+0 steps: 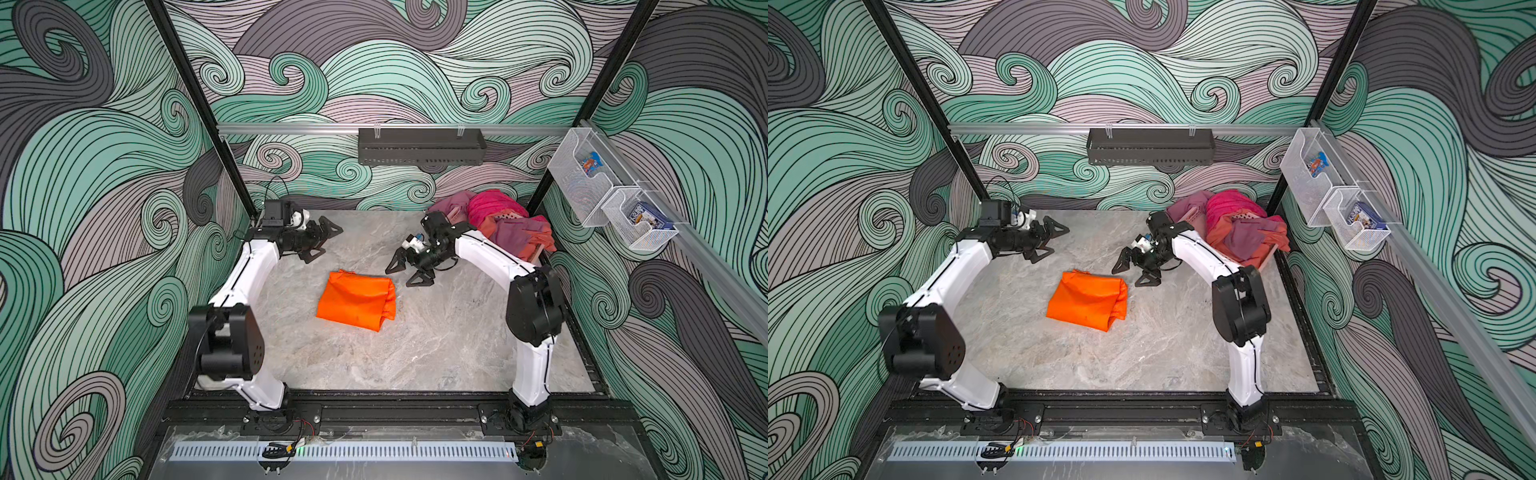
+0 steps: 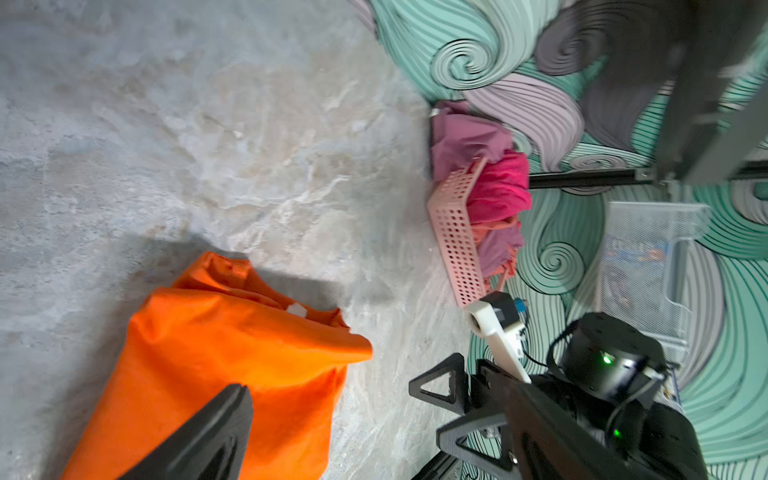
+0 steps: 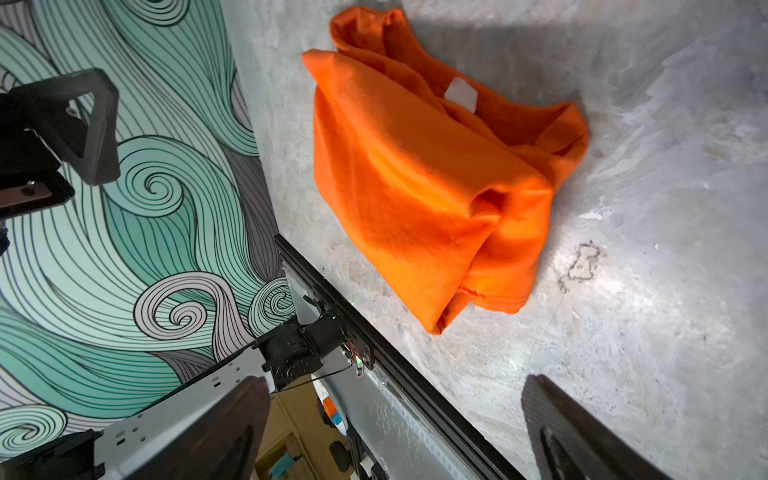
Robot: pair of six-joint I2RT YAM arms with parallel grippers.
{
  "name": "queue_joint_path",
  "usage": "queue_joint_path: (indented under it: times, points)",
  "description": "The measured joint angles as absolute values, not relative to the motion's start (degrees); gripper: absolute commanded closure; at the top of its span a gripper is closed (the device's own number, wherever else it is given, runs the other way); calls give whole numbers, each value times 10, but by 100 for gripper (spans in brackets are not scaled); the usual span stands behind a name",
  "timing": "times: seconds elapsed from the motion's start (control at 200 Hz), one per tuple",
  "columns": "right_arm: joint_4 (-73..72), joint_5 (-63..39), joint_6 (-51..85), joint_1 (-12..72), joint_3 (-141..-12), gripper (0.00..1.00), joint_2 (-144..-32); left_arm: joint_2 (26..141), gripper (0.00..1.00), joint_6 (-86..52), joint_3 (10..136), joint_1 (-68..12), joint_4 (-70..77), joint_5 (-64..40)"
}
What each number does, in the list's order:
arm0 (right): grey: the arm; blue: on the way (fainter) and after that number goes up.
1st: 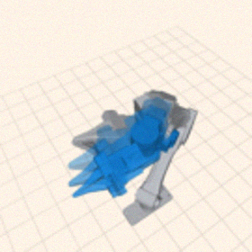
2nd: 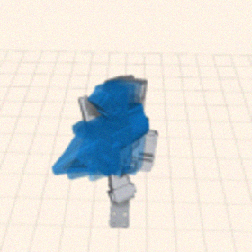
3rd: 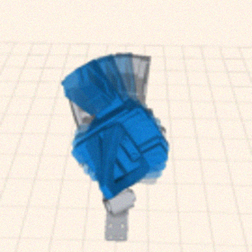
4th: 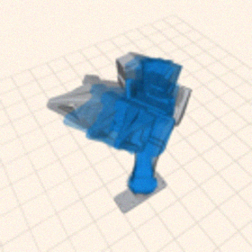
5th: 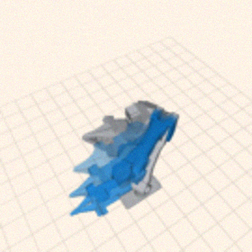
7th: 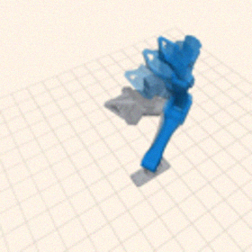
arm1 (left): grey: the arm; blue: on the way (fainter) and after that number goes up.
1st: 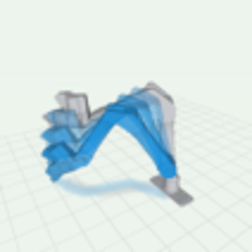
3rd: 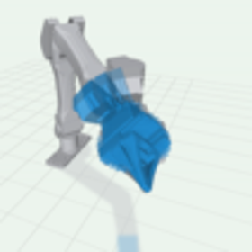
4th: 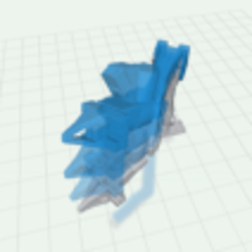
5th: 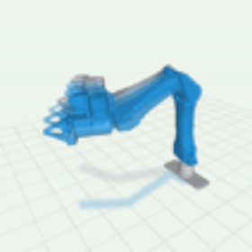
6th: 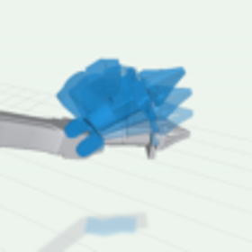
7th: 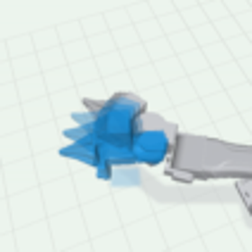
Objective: Fold and stack t-shirts
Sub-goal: Fold the T-shirt, then move the T-shirt to the corner of the board.
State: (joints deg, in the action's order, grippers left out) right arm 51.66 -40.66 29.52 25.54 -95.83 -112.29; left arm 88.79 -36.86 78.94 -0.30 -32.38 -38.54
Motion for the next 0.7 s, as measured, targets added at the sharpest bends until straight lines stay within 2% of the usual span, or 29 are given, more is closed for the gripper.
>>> queue_joint_path:
  times: [0.13,0.395,0.695]
  points:
    - [517,-407,279,261,-923,1,-1076,810,1,-361,726,-30,-353,-362]
    - [518,-395,268,272,-837,1,-1007,804,1,-384,571,-88,-431,-253]
    - [519,-389,264,273,-757,1,-913,745,1,-487,465,-180,-410,-159]
